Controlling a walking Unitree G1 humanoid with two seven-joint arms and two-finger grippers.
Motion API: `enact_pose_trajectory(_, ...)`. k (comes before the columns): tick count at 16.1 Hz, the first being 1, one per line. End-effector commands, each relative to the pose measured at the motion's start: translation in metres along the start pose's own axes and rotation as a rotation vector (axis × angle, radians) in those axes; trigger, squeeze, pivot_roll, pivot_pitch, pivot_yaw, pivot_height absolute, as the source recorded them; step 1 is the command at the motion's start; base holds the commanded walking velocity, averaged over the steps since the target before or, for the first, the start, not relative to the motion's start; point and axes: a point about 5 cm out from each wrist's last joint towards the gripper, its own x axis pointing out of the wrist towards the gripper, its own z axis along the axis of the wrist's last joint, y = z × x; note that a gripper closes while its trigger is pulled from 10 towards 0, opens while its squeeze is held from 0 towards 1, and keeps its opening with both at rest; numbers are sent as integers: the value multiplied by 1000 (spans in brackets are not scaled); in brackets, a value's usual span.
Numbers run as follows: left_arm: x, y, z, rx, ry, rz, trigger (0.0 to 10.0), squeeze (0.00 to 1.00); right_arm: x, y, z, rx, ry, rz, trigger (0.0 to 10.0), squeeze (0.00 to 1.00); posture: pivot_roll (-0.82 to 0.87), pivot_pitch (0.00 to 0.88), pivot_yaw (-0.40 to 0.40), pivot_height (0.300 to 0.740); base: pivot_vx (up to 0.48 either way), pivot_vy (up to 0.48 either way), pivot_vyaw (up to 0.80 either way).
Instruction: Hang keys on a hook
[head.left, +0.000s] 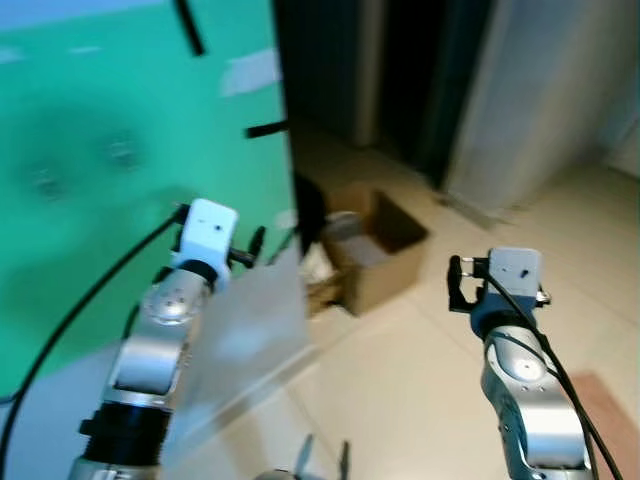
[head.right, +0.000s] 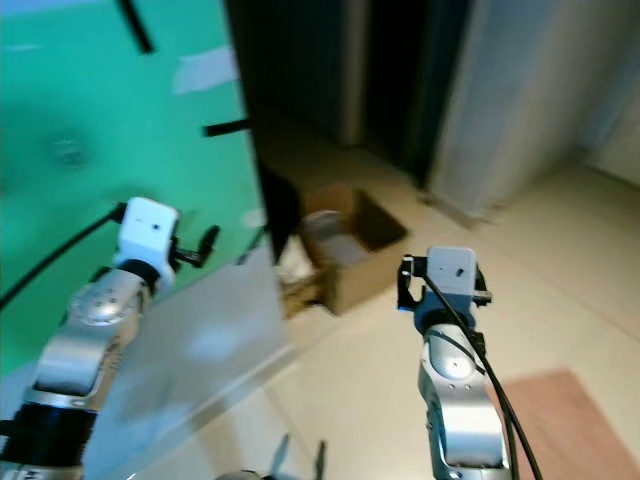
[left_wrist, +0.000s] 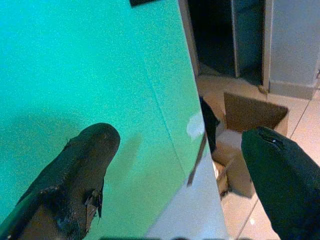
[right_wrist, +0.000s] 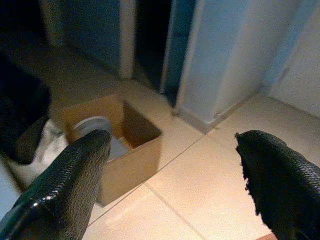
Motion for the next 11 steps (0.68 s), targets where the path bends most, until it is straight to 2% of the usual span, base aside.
enact_pose_trajectory(1, -2, -1, -3, -4, 19, -26, 10000, 1000, -1, -2, 1, 3, 6, -12, 10000, 1000, -115, 0, 67, 740, 0, 0, 800)
enact_pose_trajectory(2, -2, -1, -4, -29, 18, -18, 10000, 1000, -1, 1, 1, 48, 8, 20, 10000, 1000, -108, 0, 63, 740, 0, 0, 800)
enact_pose_trajectory(3, -3, 2, -4, -39, 14, 8, 10000, 1000, 0, 2, 2, 55, 0, 26, 10000, 1000, -107, 0, 61, 740, 0, 0, 800)
enact_pose_trajectory(6, -4, 8, -7, -56, 16, 61, 10000, 1000, 3, 3, 4, 14, -5, 21, 10000, 1000, -102, 0, 51, 740, 0, 0, 800)
enact_pose_trajectory(9, -8, 2, -7, -32, 7, -10, 10000, 1000, 6, 6, 4, 35, 12, 56, 10000, 1000, -94, 0, 38, 740, 0, 0, 800)
enact_pose_trajectory(11, -7, -2, -7, -42, 4, -25, 10000, 1000, 7, 4, 3, 33, 16, 28, 10000, 1000, -100, 0, 40, 740, 0, 0, 800)
